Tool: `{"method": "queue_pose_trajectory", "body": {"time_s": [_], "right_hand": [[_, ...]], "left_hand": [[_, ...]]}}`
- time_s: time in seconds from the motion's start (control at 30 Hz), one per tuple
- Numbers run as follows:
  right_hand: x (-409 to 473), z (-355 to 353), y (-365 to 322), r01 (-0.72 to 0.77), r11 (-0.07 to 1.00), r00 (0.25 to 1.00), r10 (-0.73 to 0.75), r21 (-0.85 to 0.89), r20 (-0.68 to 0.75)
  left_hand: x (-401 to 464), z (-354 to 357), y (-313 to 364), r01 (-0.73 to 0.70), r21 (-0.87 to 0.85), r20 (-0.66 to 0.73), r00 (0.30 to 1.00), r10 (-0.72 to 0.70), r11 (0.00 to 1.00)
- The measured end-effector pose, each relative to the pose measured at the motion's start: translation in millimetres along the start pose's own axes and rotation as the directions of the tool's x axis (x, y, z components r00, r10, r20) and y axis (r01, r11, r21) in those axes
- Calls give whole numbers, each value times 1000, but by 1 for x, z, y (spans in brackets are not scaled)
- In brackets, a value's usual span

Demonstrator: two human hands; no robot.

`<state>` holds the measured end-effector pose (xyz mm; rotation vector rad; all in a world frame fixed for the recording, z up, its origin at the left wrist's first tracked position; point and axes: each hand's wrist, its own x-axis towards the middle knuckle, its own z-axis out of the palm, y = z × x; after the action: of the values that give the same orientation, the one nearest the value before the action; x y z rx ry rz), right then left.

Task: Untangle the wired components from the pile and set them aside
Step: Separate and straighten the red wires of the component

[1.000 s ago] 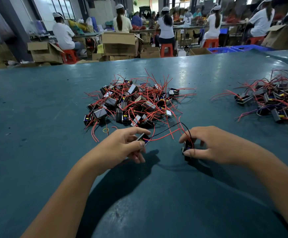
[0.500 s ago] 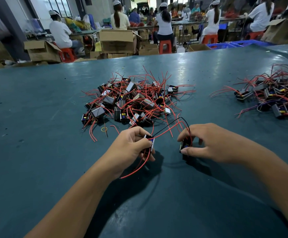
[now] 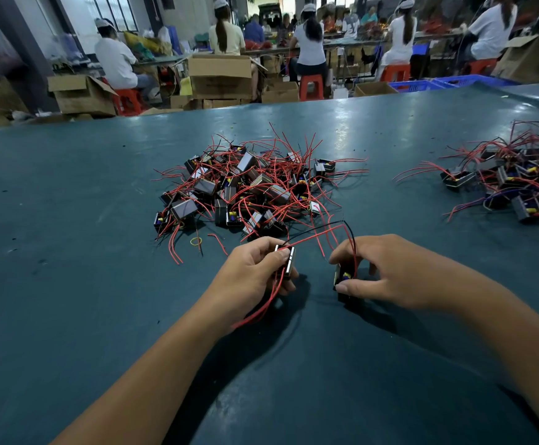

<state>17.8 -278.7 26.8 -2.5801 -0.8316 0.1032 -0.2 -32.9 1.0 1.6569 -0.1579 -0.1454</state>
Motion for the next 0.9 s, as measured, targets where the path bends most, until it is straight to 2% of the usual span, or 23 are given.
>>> {"method": "queue_pose_trajectory", "body": {"time_s": [0.17,0.37,0.63,0.73,0.83,0.9], "right_hand": [[0,1,-1,-1,1000,1000,1,10,-5],[1,6,-8,25,999,999,-24,39,-39],[3,16,-20,60,989,994,-46,135,-103],[5,21,-26,93,986,985,-72,136,-154],[7,25,-30,117,982,977,-86,150,-197],[7,29,-32,123,977,971,-83,172,-224]], "left_hand": [[-2,1,1,1,-31,8,1000,0,1000],[-5,6,8,-83,-40,-42,996,81,996],[-7,16,2,-8,18,-78,997,9,1000],[-7,17,0,-47,132,-84,995,59,990],[-5,15,-4,-138,343,-90,980,179,929],[-5,16,-4,-168,399,-68,975,212,901]]}}
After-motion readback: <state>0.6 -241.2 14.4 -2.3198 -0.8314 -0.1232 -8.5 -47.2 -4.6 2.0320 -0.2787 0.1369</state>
